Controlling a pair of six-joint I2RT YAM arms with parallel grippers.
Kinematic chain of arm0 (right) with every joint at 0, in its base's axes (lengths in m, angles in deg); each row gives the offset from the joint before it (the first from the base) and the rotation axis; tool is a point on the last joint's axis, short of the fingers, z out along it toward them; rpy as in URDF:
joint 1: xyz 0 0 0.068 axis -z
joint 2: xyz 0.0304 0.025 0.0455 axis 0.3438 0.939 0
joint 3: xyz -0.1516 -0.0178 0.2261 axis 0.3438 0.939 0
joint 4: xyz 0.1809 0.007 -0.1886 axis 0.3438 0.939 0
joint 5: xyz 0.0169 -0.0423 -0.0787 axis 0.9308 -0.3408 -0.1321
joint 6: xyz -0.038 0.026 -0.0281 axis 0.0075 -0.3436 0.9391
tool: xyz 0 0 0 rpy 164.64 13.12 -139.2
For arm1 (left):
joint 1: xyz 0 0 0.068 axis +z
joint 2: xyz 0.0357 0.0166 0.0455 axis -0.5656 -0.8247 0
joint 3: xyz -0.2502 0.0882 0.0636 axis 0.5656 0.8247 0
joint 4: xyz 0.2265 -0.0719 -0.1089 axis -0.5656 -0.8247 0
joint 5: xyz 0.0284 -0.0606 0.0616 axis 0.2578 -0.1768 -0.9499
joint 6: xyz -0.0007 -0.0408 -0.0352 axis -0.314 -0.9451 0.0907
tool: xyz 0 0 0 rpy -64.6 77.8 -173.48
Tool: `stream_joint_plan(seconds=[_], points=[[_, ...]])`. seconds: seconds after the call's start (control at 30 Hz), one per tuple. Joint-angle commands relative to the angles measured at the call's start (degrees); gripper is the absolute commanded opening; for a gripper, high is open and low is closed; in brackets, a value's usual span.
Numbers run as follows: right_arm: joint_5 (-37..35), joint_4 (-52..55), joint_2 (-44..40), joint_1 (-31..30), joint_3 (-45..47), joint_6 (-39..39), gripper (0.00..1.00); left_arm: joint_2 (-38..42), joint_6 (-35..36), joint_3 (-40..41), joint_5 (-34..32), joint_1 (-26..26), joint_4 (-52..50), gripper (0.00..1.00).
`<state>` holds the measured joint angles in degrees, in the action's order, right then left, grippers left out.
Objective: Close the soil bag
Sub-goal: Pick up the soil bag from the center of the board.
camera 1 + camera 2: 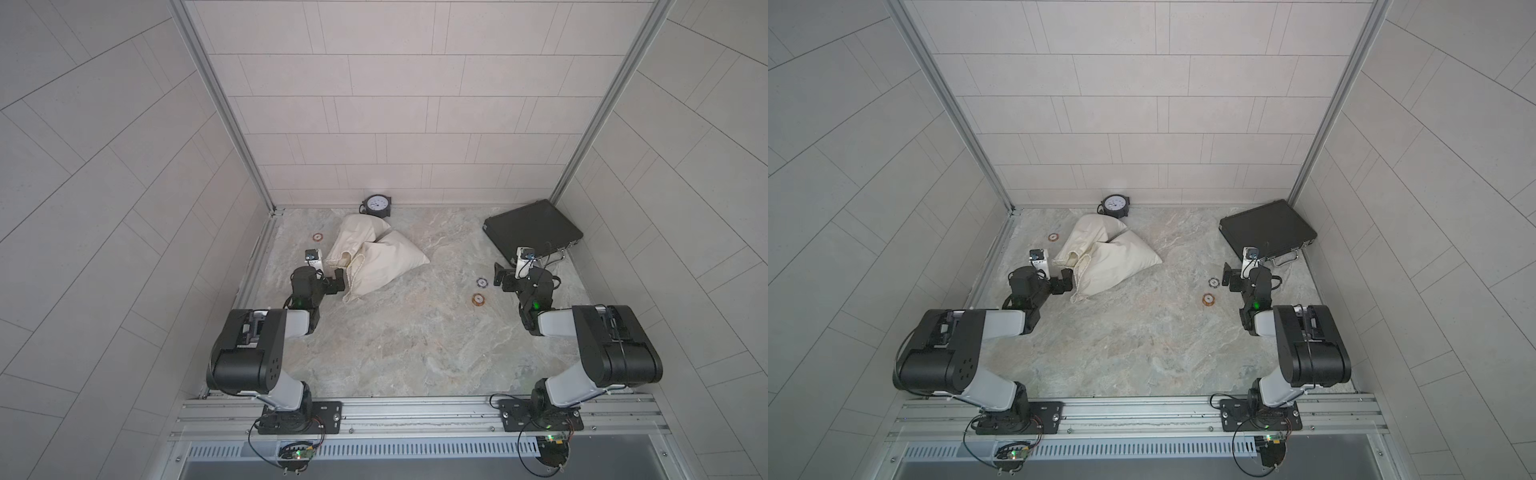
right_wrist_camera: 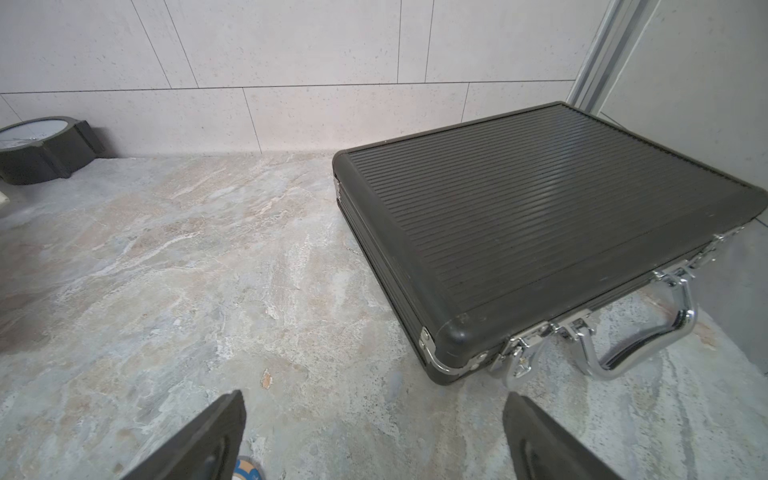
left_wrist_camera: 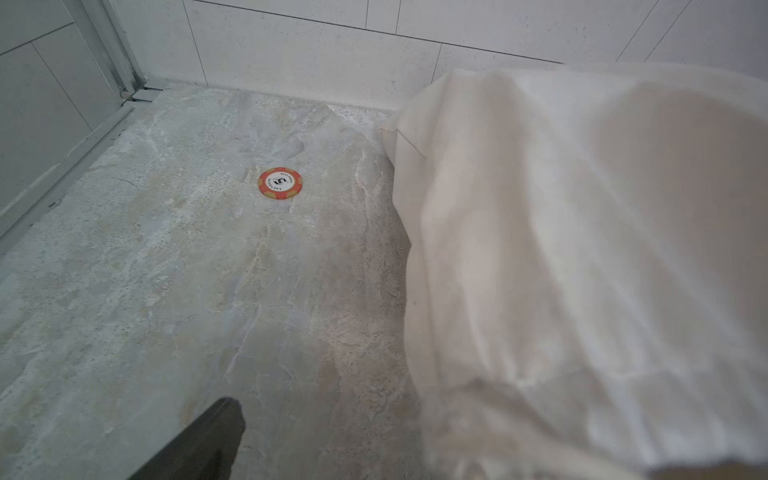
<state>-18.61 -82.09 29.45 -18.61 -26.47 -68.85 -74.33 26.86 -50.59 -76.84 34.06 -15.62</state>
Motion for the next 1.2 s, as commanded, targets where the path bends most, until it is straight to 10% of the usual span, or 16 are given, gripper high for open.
stream_joint_plan(seconds=[0.0, 0.4, 0.63, 0.87, 1.17], points=[[0.2, 0.9, -0.9, 0.1, -0.3, 0.4, 1.00, 0.5, 0.4, -0.5, 0.0, -0.1, 0.0, 1.00], [0.1, 1.2, -0.9, 0.1, -0.4, 0.2, 1.00, 1.4, 0.5, -1.8, 0.1, 0.0, -1.7, 1.00], [-1.6, 25.9, -10.1, -2.0, -9.1, -0.7, 1.00, 13.7, -9.4, -15.4, -13.5, -0.4, -40.5, 1.00], [-13.5, 42.6, -16.2, -18.0, -18.2, 1.9, 1.00, 29.5, -29.9, -11.1, -12.3, -8.9, -49.5, 1.00], [-7.3, 50.0, -19.9, -35.3, -22.7, -3.3, 1.00, 43.3, -33.9, -2.7, -3.4, -20.4, -50.6, 1.00]])
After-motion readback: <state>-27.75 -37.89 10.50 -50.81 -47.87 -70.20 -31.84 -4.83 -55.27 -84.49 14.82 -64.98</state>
